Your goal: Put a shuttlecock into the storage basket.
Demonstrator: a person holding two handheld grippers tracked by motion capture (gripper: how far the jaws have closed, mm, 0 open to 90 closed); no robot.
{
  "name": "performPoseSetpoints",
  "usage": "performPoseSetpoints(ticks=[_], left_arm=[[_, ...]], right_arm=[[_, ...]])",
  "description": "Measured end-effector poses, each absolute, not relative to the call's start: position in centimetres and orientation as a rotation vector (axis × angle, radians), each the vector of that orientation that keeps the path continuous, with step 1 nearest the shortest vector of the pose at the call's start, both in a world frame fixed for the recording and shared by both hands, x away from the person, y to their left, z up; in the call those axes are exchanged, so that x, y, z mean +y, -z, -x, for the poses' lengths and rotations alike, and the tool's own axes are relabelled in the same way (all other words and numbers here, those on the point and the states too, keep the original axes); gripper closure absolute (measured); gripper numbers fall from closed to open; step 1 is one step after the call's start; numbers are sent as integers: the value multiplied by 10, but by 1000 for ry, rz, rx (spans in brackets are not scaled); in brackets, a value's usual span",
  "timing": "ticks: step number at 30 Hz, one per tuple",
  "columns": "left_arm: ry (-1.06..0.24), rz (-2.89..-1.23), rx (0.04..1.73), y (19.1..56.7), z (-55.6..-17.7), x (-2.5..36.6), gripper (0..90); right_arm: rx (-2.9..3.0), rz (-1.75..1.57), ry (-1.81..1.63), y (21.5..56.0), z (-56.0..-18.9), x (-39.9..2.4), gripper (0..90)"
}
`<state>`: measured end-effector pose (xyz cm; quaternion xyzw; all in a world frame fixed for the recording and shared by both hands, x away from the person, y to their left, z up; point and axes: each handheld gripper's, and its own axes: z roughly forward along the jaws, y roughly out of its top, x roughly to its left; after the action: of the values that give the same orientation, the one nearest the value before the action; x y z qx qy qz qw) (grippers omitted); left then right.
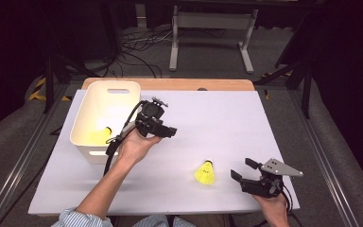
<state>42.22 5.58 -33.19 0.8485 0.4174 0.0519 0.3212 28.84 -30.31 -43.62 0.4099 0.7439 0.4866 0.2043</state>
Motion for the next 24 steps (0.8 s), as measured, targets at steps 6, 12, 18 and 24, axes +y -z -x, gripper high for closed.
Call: performPoseSetpoints(ticks=[6,12,18,24], left_arm=[[-124,-2241,1079,339,-419,49,376],[-112,-2239,1073,346,-418,47,374],[-98,-2243,1073,352,-418,46,374],[-84,-2249,1074,359,-418,43,375]], right_arm=[[2111,-1111,-1308,434,-287,-296,277],[2143,-1109,-1267,433,-284,-288,320],[2168,-1102,-1247,431,-282,-283,402],[2209,-1085,-1242,429,-279,-275,480]])
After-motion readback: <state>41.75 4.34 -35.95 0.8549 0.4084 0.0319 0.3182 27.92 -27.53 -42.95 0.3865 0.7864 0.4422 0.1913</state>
